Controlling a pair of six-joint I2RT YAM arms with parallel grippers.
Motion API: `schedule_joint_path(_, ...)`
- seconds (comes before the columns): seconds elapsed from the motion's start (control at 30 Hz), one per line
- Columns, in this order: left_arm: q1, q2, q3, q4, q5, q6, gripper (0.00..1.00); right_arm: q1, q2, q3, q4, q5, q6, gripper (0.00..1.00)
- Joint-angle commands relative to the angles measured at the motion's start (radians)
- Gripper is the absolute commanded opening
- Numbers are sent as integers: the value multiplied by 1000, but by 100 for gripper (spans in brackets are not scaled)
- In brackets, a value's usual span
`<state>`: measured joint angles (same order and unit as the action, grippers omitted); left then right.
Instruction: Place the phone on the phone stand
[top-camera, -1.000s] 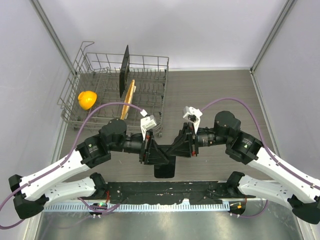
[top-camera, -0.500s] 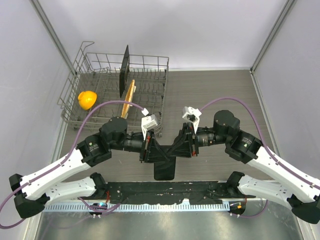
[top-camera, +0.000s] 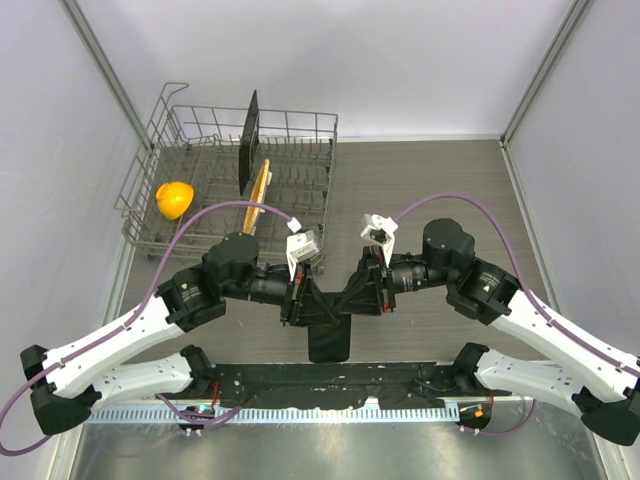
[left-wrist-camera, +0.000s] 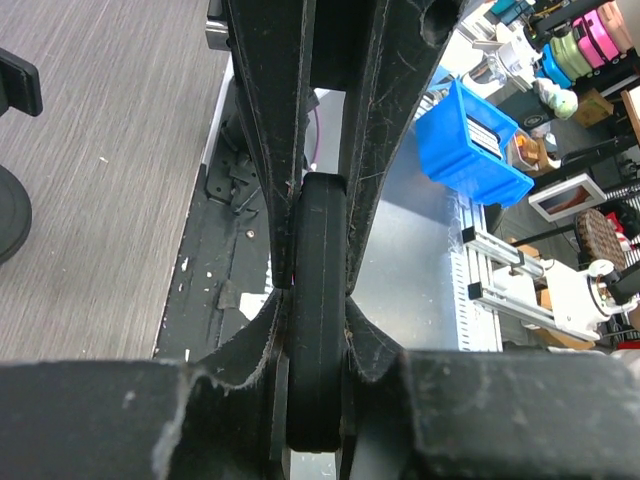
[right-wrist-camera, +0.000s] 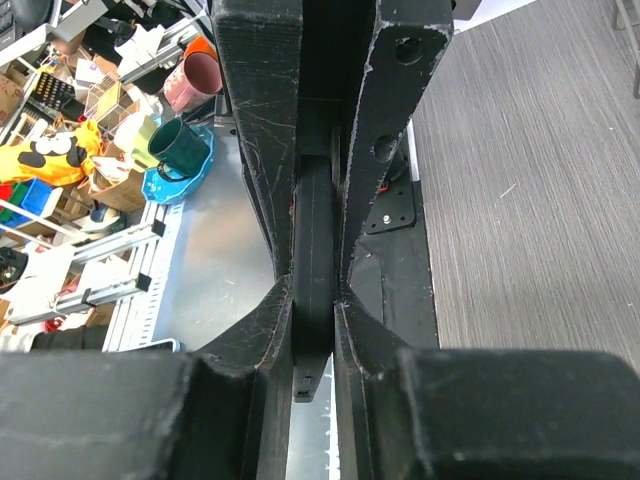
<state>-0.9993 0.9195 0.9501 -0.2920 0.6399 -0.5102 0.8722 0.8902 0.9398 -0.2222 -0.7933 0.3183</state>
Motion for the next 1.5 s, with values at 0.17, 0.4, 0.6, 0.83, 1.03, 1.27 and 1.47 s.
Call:
schedule_joint_path(0.17,1,-34,84,-40,-146,-21,0,-1,10,79,-66,219,-68,35)
schedule_joint_path(0.4,-1,-106,108,-130,-401,-7,0,1,-48,129,-310,691,-3,70)
schedule_joint_path(0.6,-1,-107,142,-159,-486,7,0,1,-125,152,-543,1025,172,74)
schedule_joint_path(0.83,1,-56,188,-124,-456,39,0,2,-88,93,-706,1077,321,73)
schedule_joint_path(1.03,1,-28,182,-59,-362,16,0,1,-71,24,-606,1040,337,64)
schedule_joint_path(1.27,1,-53,139,5,-307,-4,0,1,4,-10,-522,1045,304,63)
schedule_joint_path(1.47,1,-65,107,40,-264,-7,0,-1,18,-21,-500,1094,274,47)
